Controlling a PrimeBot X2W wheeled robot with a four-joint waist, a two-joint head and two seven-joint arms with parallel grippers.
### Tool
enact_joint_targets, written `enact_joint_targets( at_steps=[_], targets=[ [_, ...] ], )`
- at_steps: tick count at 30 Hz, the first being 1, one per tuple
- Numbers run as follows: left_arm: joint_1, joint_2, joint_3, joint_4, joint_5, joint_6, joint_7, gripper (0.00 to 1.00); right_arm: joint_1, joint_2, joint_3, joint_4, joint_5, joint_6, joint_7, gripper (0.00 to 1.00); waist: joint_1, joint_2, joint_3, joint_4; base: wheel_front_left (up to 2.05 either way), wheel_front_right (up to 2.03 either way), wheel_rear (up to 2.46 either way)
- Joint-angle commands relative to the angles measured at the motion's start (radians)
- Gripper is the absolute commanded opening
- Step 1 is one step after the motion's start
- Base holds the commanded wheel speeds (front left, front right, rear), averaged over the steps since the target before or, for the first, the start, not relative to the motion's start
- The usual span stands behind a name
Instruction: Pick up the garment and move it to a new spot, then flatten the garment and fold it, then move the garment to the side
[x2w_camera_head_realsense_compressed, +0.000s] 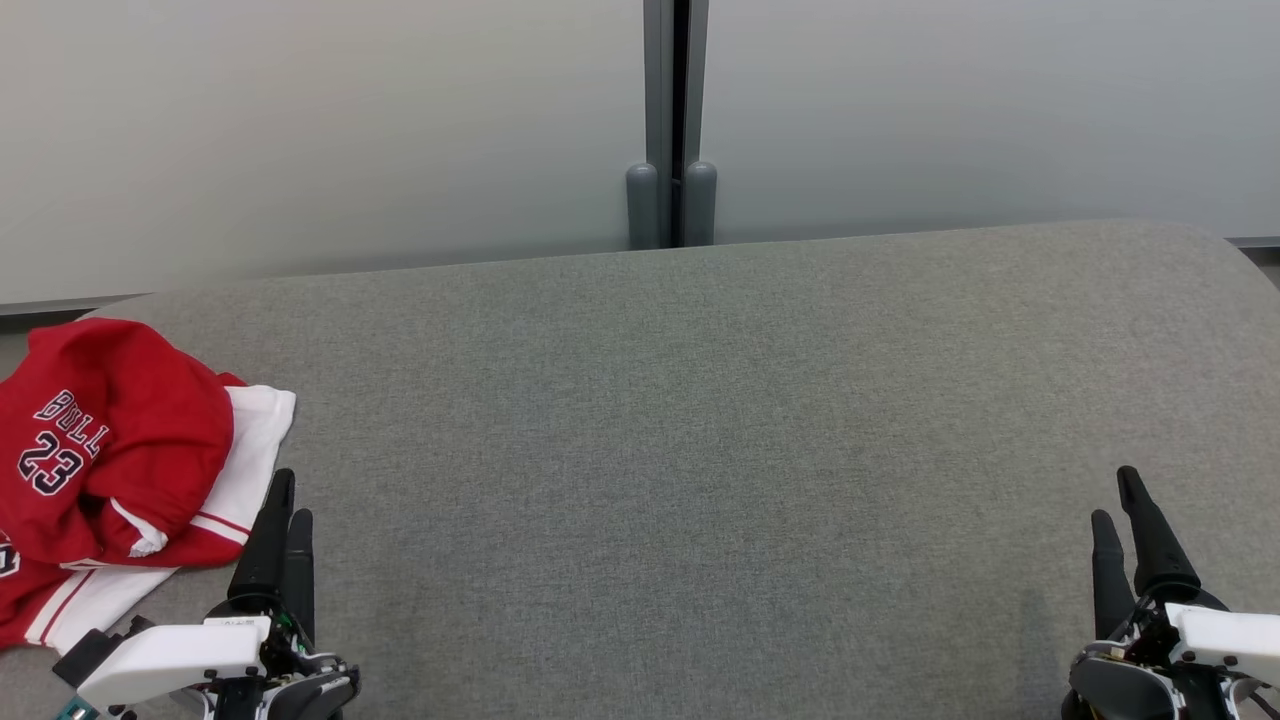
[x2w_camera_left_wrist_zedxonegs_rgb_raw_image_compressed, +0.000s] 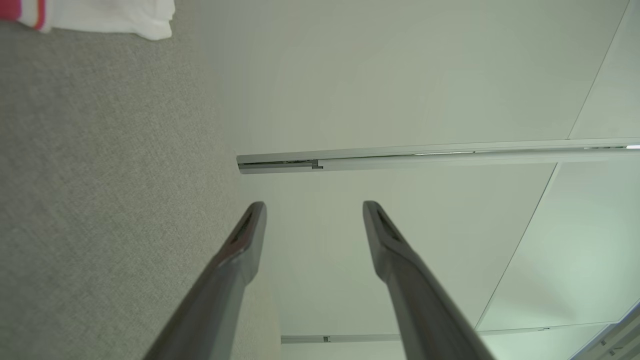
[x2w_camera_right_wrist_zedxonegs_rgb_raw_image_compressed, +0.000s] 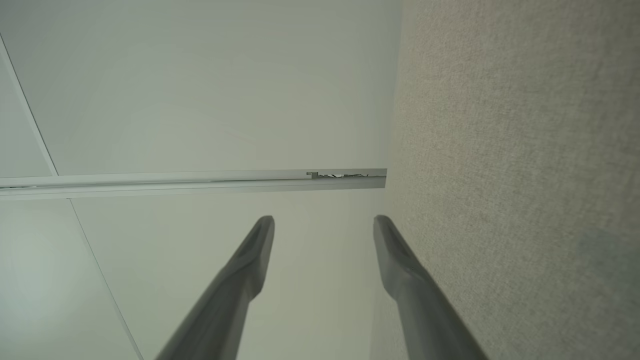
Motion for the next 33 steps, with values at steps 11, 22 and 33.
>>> enact_joint_targets(
  at_steps=[11, 22, 33],
  targets=[
    [-0.049, 0.028, -0.037, -0.036, 0.161, 0.001, -0.067, 1.0, -0.018, -0.042, 0.035, -0.047, -0.136, 0.0, -0.069, 1.0, 0.0, 0.0, -0.006, -0.005, 0.0, 0.0, 0.0],
    [-0.042, 0.02, -0.035, -0.093, 0.404, 0.001, -0.109, 1.0, -0.024, -0.07, 0.043, -0.079, -0.34, 0.0, -0.112, 1.0, 0.0, 0.0, -0.013, -0.011, 0.0, 0.0, 0.0],
    [-0.029, 0.031, -0.05, -0.125, 0.634, 0.009, -0.15, 1.0, -0.015, -0.084, 0.055, -0.125, -0.573, 0.0, -0.137, 1.0, 0.0, 0.0, -0.023, -0.017, 0.0, 0.0, 0.0]
  ],
)
